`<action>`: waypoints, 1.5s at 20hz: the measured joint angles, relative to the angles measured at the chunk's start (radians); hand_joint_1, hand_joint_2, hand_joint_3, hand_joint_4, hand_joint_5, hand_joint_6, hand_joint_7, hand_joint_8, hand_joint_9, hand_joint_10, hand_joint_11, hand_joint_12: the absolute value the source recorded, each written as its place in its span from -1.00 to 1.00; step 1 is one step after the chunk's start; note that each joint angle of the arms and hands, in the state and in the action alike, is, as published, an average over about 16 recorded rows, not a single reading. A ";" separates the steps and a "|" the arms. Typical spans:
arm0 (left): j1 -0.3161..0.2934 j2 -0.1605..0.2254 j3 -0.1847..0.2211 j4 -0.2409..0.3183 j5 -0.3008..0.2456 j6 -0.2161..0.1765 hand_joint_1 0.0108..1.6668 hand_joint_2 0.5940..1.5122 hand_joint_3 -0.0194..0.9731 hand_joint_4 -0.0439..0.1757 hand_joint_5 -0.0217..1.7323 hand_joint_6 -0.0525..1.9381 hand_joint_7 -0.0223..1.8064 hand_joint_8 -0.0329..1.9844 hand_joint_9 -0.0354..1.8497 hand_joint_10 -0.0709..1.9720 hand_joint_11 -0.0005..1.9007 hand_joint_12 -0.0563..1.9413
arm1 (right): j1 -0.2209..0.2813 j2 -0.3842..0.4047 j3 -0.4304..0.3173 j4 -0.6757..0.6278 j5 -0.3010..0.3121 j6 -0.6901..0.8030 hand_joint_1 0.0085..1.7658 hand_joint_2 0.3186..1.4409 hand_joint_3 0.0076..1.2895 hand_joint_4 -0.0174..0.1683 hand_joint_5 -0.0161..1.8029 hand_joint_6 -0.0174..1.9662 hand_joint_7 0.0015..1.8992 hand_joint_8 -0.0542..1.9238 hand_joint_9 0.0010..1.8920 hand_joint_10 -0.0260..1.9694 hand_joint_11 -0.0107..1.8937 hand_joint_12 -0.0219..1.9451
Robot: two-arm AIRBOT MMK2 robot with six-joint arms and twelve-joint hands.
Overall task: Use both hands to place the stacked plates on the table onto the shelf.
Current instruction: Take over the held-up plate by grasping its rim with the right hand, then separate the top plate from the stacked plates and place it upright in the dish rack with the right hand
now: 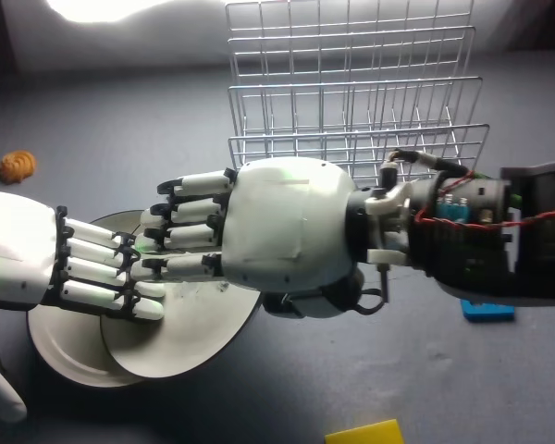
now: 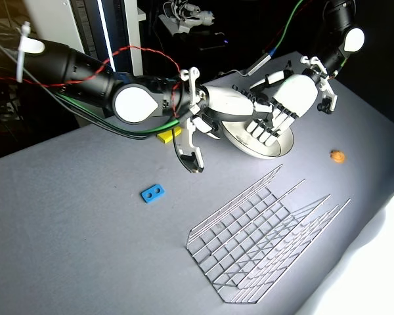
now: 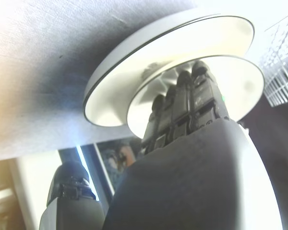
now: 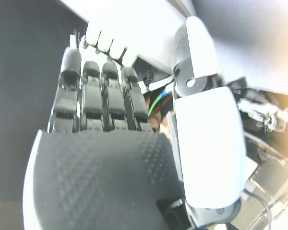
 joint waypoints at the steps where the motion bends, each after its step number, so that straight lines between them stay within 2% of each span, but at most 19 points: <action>1: 0.000 0.000 0.000 0.000 0.000 0.000 -0.99 -0.05 -0.92 -0.62 -0.96 -0.95 -0.99 -0.98 -0.94 -0.94 -0.98 -0.94 | 0.000 -0.012 0.011 0.004 -0.005 0.000 0.20 0.36 -0.96 -0.77 -0.80 -0.96 -0.84 -0.93 -0.85 -0.97 -0.97 -0.27; 5: 0.000 -0.001 -0.001 -0.001 0.000 -0.001 -0.99 -0.03 -0.92 -0.62 -0.96 -0.95 -0.99 -0.98 -0.94 -0.94 -0.98 -0.94 | -0.005 -0.057 0.054 0.021 -0.015 -0.001 0.22 0.35 -0.96 -0.77 -0.68 -0.96 -0.70 -0.93 -0.72 -0.96 -0.92 -0.17; 8: 0.000 -0.001 -0.002 -0.003 0.001 -0.001 -0.99 -0.02 -0.92 -0.62 -0.96 -0.95 -0.99 -0.98 -0.94 -0.94 -0.98 -0.94 | -0.008 -0.082 0.082 0.035 -0.007 -0.003 0.22 0.34 -0.96 -0.78 -0.55 -0.91 -0.56 -0.93 -0.55 -0.96 -0.79 -0.15; 14: 0.000 -0.001 -0.001 -0.009 0.000 -0.012 -0.99 0.02 -0.92 -0.64 -0.97 -0.95 -0.99 -0.98 -0.94 -0.93 -0.98 -0.94 | -0.012 -0.109 0.115 0.051 0.026 -0.007 0.22 0.25 -0.97 -0.78 -0.29 -0.69 -0.24 -0.81 -0.16 -0.96 -0.47 -0.06; 19: -0.013 0.004 0.005 -0.029 -0.003 -0.033 -0.99 0.04 -0.92 -0.63 -0.97 -0.95 -0.98 -0.98 -0.94 -0.93 -0.98 -0.94 | -0.005 -0.116 0.126 0.061 0.051 -0.008 0.23 0.18 -0.98 -0.75 -0.11 -0.44 -0.04 -0.61 0.13 -0.96 -0.23 -0.01; 23: -0.026 0.021 0.014 -0.055 -0.006 -0.055 -0.99 0.05 -0.92 -0.62 -0.97 -0.94 -0.97 -0.98 -0.94 -0.93 -0.98 -0.94 | 0.011 -0.116 0.125 0.072 0.054 -0.009 0.24 0.14 -0.98 -0.68 -0.07 -0.24 0.01 -0.40 0.25 -0.97 -0.16 0.04; 30: -0.054 0.074 0.029 -0.098 -0.010 -0.089 -0.99 0.06 -0.92 -0.59 -0.96 -0.93 -0.96 -0.98 -0.94 -0.93 -0.98 -0.94 | 0.043 -0.114 0.103 0.107 0.041 -0.039 0.27 0.14 -0.99 -0.60 -0.03 -0.08 0.04 -0.15 0.30 -0.97 -0.18 0.09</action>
